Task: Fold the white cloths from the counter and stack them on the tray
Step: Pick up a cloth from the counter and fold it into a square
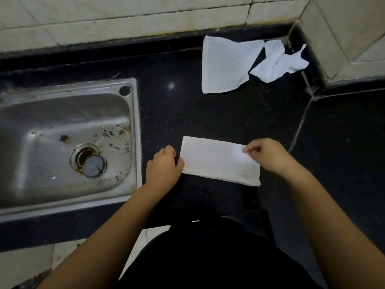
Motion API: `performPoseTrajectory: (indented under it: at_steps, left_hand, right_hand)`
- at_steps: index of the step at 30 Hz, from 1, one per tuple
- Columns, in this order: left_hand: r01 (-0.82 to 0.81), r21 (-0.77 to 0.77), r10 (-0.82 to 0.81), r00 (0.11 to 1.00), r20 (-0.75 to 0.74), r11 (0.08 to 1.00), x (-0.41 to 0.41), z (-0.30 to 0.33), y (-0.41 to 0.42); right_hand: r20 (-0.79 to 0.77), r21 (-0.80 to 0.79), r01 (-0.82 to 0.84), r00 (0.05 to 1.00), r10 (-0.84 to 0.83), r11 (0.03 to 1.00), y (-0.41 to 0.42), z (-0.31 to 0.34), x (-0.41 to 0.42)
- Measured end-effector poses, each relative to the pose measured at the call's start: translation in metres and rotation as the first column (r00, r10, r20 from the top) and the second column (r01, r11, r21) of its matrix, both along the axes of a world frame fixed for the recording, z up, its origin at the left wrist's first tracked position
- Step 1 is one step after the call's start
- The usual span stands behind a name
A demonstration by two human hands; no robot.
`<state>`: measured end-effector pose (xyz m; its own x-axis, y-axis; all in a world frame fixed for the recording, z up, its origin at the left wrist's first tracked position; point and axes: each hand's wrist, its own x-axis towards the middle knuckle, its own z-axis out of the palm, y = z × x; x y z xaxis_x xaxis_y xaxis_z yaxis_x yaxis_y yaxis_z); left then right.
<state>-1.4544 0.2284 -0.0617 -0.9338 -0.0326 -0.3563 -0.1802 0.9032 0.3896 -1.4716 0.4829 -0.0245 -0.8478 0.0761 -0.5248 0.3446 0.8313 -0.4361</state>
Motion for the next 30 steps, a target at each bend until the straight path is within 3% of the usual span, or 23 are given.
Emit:
performPoseTrajectory:
  at_steps: [3,6,11,14,16,18,21,23,26,30]
  left_hand:
    - [-0.003,-0.109,0.011,0.998,0.066,0.994,0.004,-0.004,0.011]
    - [0.032,-0.205,-0.02,0.998,0.057,0.978,0.006,-0.01,0.019]
    - [-0.015,-0.19,0.019,1.0,0.017,0.982,0.008,-0.015,0.025]
    - [-0.048,-0.093,0.045,0.999,-0.024,0.995,0.009,-0.014,0.024]
    - [-0.12,0.09,0.122,0.992,-0.02,0.989,0.007,-0.009,0.021]
    - [-0.191,0.306,0.206,0.978,-0.017,0.933,0.004,0.0,0.021]
    - [-0.144,0.464,0.19,0.98,-0.053,0.874,0.001,0.021,0.037]
    - [-0.055,0.489,0.113,0.989,-0.09,0.871,0.0,0.03,0.054]
    - [0.185,0.44,-0.138,0.981,-0.137,0.879,0.002,0.029,0.08]
    - [0.438,0.4,-0.426,0.896,-0.122,0.805,0.01,0.017,0.115]
  right_hand:
    - [-0.085,-0.018,-0.155,0.984,0.153,0.988,-0.052,-0.006,-0.046]
    - [-0.061,0.036,-0.364,0.929,0.365,0.931,-0.109,-0.026,-0.069]
    - [0.012,0.215,-0.531,0.841,0.541,0.82,-0.14,-0.042,-0.077]
    - [0.023,0.04,-0.47,0.883,0.469,0.882,-0.132,-0.031,-0.083]
    - [-0.002,-0.129,-0.372,0.927,0.375,0.919,-0.119,-0.014,-0.085]
    - [-0.033,-0.217,-0.32,0.947,0.32,0.922,-0.096,0.002,-0.086]
    - [-0.048,-0.309,-0.246,0.969,0.244,0.919,-0.054,0.014,-0.078]
    - [-0.058,-0.343,-0.197,0.98,0.189,0.918,-0.026,0.014,-0.067]
    - [-0.06,-0.371,-0.129,0.992,0.115,0.92,0.006,0.008,-0.048]
    - [-0.036,-0.321,-0.059,0.998,0.05,0.945,0.039,-0.008,-0.024]
